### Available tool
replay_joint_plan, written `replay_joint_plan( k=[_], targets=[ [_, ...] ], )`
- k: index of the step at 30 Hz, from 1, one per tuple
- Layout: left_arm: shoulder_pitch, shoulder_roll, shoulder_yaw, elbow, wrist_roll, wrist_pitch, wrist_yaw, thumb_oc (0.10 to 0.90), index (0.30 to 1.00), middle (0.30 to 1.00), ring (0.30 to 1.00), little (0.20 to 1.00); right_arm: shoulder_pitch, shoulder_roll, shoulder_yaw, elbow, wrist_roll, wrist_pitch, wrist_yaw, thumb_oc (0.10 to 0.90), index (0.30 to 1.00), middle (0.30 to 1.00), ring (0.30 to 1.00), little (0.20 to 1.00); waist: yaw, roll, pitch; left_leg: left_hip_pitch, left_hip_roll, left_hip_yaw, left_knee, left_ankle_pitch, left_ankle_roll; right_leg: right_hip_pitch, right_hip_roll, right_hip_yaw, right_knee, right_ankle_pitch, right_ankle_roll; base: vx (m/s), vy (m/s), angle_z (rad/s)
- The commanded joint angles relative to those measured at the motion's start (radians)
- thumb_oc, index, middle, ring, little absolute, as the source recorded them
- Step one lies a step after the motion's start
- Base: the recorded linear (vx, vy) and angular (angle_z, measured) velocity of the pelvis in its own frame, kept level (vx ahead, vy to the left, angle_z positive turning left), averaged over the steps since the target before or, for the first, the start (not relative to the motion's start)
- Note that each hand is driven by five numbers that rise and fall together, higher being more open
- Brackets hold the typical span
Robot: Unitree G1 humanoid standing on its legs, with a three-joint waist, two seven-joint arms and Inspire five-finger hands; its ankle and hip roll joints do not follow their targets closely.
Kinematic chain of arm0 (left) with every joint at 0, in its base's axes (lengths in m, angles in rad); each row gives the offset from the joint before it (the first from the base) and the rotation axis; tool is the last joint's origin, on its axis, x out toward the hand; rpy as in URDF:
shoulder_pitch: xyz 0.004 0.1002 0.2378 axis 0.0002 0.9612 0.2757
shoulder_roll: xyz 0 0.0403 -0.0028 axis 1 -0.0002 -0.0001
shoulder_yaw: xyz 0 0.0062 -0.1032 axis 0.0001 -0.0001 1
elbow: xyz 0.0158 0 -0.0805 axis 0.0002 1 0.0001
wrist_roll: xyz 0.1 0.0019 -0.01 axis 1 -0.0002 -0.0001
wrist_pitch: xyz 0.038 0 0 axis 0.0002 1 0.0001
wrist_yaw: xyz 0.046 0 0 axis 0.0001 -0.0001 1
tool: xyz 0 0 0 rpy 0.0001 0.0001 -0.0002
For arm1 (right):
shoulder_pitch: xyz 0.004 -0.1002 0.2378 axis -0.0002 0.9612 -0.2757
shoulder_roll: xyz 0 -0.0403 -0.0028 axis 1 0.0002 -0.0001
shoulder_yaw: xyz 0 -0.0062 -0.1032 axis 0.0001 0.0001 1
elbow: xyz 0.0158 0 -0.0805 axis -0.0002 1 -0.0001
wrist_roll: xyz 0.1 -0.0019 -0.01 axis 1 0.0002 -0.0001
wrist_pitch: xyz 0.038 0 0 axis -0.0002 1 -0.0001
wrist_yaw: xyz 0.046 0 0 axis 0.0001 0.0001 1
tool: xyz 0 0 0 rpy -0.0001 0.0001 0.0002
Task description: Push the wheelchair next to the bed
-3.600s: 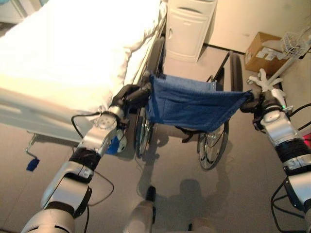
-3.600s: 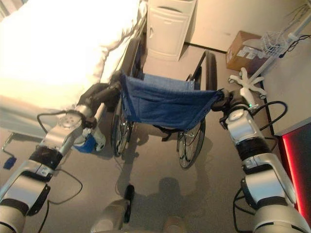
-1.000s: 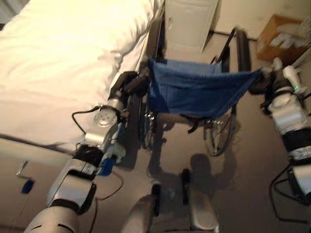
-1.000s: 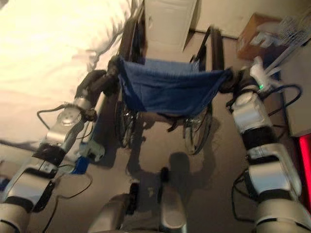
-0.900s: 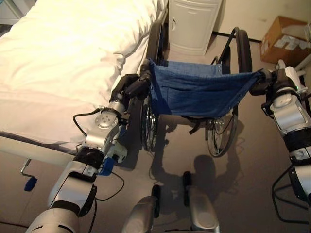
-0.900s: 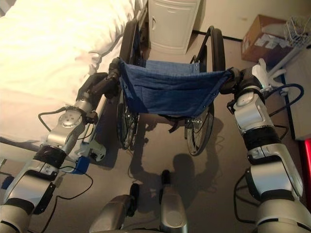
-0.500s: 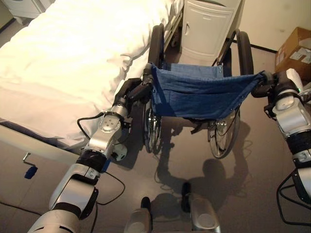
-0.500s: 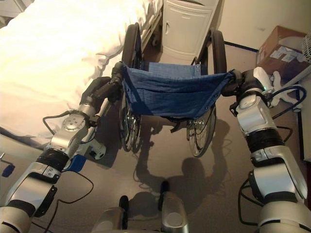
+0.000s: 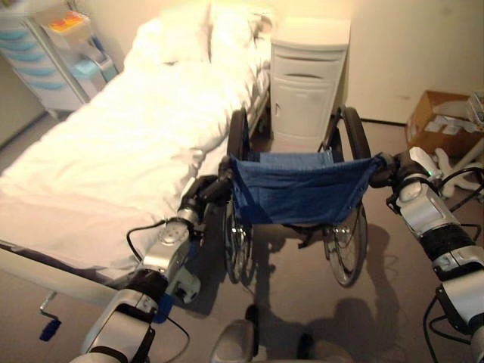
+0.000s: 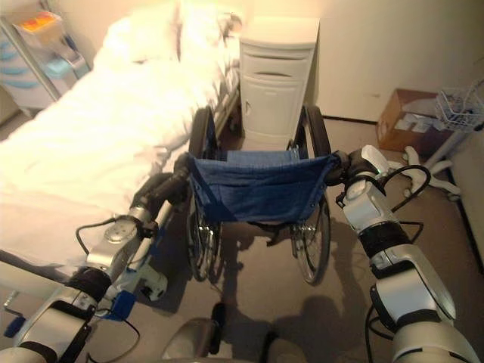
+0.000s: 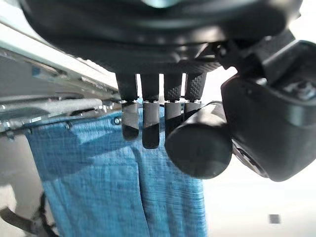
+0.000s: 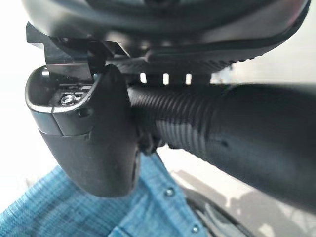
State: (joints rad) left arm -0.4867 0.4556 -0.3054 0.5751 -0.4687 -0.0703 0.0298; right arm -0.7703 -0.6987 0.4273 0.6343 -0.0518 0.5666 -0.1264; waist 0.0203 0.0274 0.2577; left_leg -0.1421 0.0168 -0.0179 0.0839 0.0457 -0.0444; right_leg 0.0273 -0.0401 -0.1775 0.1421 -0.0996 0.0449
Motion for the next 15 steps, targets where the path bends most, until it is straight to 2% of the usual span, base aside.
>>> replay_joint_plan(
  k=[1, 13, 14, 15],
  targets=[
    [-0.138, 0.046, 0.013, 0.011, -0.004, -0.01, 0.026, 0.4, 0.3, 0.3, 0.3, 0.3, -0.074, 0.117, 0.093, -0.006, 0.066, -0.134, 0.155, 0.4, 0.3, 0.3, 0.3, 0.3, 0.048, -0.033, 0.071, 0.087, -0.003, -0.002, -0.004, 0.0, 0.009, 0.005, -0.071, 0.056, -0.022, 0.083, 0.046, 0.01, 0.046, 0.26],
    [-0.263, 0.05, -0.028, 0.075, -0.034, 0.034, 0.073, 0.4, 0.3, 0.3, 0.3, 0.3, -0.163, 0.135, 0.113, 0.034, 0.114, -0.129, 0.133, 0.4, 0.3, 0.3, 0.3, 0.3, 0.037, -0.036, 0.089, 0.06, -0.013, -0.005, 0.03, -0.02, 0.02, -0.027, -0.076, 0.077, -0.011, 0.087, 0.046, 0.01, 0.016, 0.01],
    [-0.266, 0.05, -0.028, 0.076, -0.037, 0.036, 0.072, 0.478, 0.418, 0.418, 0.418, 0.418, -0.165, 0.135, 0.112, 0.035, 0.118, -0.13, 0.129, 0.4, 0.3, 0.3, 0.3, 0.3, 0.037, -0.036, 0.09, 0.06, -0.014, -0.005, 0.03, -0.021, 0.02, -0.028, -0.076, 0.077, -0.011, 0.087, 0.046, 0.0, 0.0, 0.0],
    [-0.271, 0.051, -0.028, 0.077, -0.041, 0.044, 0.07, 0.8, 0.9, 0.9, 0.9, 0.9, -0.17, 0.135, 0.112, 0.035, 0.126, -0.13, 0.121, 0.549, 0.524, 0.524, 0.524, 0.524, 0.037, -0.036, 0.093, 0.058, -0.014, -0.005, 0.03, -0.021, 0.02, -0.031, -0.076, 0.078, -0.01, 0.087, 0.046, -0.02, 0.0, 0.03]
  ],
)
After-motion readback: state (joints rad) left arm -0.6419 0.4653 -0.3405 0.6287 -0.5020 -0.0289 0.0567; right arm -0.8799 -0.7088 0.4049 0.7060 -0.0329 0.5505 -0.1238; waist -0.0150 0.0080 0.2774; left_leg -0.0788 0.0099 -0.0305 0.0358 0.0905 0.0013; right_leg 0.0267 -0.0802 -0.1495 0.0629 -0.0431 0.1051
